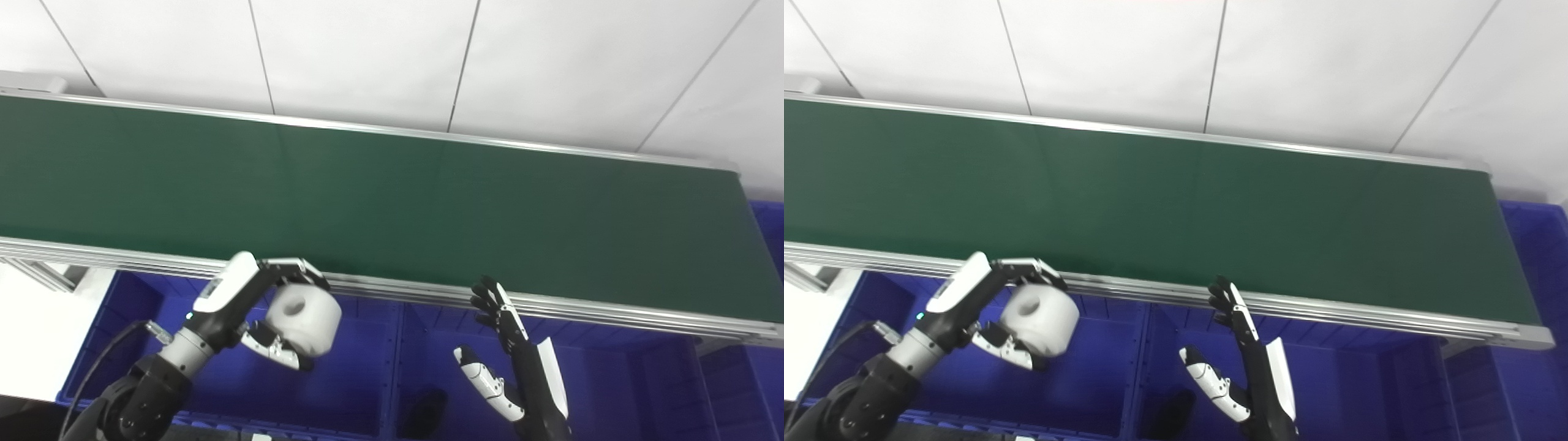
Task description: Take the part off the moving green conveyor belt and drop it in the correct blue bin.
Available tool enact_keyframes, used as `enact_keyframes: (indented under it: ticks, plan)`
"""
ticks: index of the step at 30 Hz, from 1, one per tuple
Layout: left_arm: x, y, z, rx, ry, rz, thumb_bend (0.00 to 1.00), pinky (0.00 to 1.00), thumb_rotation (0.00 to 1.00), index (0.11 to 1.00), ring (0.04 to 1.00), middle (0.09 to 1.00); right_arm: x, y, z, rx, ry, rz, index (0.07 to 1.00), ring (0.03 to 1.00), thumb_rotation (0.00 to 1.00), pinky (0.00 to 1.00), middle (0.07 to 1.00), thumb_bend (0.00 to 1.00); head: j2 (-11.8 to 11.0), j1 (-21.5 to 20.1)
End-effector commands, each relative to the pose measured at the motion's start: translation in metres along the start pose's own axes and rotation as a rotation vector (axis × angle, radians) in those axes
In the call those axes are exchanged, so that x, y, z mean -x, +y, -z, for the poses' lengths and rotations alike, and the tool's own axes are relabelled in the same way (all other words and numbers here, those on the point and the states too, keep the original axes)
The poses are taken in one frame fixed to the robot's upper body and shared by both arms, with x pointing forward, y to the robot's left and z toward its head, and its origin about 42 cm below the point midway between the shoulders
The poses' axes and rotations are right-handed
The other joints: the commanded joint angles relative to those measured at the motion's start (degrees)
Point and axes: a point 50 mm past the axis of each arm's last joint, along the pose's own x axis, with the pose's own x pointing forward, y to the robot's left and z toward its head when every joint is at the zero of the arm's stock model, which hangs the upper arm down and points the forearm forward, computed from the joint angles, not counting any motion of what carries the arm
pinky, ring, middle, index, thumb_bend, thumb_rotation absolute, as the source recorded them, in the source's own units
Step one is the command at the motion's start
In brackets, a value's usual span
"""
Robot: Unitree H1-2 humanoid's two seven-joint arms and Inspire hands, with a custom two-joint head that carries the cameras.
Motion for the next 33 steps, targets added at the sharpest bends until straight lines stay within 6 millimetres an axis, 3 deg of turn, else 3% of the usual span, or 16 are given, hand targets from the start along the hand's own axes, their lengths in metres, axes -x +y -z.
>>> enact_keyframes:
  ticks: [1, 6, 12, 13, 14, 16, 19, 22, 24, 29, 33]
  plan:
    - [-0.002, 0.010, -0.002, -0.042, -0.027, 0.023, 0.50, 0.42, 0.00, 0.505, 0.434, 0.498, -0.002, 0.000, -0.012, 0.002, -0.032, 0.010, 0.945, 0.865, 0.73, 0.80, 0.891, 0.65, 0.15, 0.11]
    - [-0.002, 0.007, -0.001, -0.116, 0.089, 0.143, 0.50, 0.45, 0.00, 0.501, 0.432, 0.501, -0.001, 0.000, -0.014, -0.011, -0.025, 0.012, 0.946, 0.867, 0.72, 0.80, 0.895, 0.65, 0.36, 0.40]
    - [-0.007, 0.003, -0.005, -0.178, 0.294, 0.321, 0.49, 0.37, 0.00, 0.555, 0.369, 0.469, 0.000, 0.000, -0.017, -0.012, -0.023, 0.011, 0.946, 0.864, 0.72, 0.80, 0.895, 0.64, 0.48, 0.89]
    - [-0.009, 0.002, -0.005, -0.203, 0.342, 0.357, 0.49, 0.41, 0.00, 0.560, 0.381, 0.484, 0.000, 0.000, -0.017, -0.009, -0.023, 0.010, 0.947, 0.864, 0.72, 0.80, 0.896, 0.64, 0.60, 0.92]
    - [-0.011, 0.002, -0.005, -0.236, 0.380, 0.397, 0.52, 0.48, 0.00, 0.681, 0.523, 0.619, 0.000, 0.000, -0.017, -0.009, -0.022, 0.010, 0.947, 0.862, 0.73, 0.80, 0.895, 0.65, 0.61, 0.94]
    - [-0.014, 0.003, -0.005, -0.279, 0.427, 0.454, 0.57, 0.73, 0.04, 0.872, 0.837, 0.887, 0.000, -0.001, -0.017, -0.011, -0.020, 0.011, 0.947, 0.864, 0.73, 0.80, 0.895, 0.66, 0.58, 1.04]
    - [-0.015, 0.004, -0.006, -0.301, 0.425, 0.429, 0.63, 0.86, 0.14, 0.932, 0.946, 0.969, -0.001, -0.001, -0.017, -0.010, -0.020, 0.014, 0.947, 0.861, 0.73, 0.80, 0.895, 0.65, 0.43, 1.46]
    - [-0.013, 0.005, -0.007, -0.304, 0.382, 0.362, 0.70, 0.90, 0.28, 0.961, 0.977, 0.996, -0.002, -0.001, -0.017, -0.015, -0.020, 0.015, 0.946, 0.858, 0.73, 0.80, 0.894, 0.66, 0.39, 1.57]
    - [-0.012, 0.005, -0.009, -0.271, 0.362, 0.312, 0.73, 0.90, 0.32, 0.971, 0.987, 1.000, -0.003, -0.001, -0.017, -0.013, -0.021, 0.014, 0.946, 0.859, 0.73, 0.80, 0.894, 0.66, 0.24, 1.55]
    - [-0.004, 0.003, -0.010, 0.081, 0.176, 0.122, 0.75, 0.86, 0.33, 0.997, 0.984, 1.000, -0.002, -0.002, -0.016, -0.010, -0.019, 0.011, 0.947, 0.860, 0.72, 0.80, 0.895, 0.65, -0.07, 1.45]
    - [0.003, -0.007, -0.020, 0.350, 0.056, 0.023, 0.76, 0.94, 0.46, 0.999, 1.000, 1.000, 0.000, -0.004, -0.017, -0.003, -0.014, 0.004, 0.949, 0.869, 0.72, 0.80, 0.899, 0.65, -0.26, 0.71]
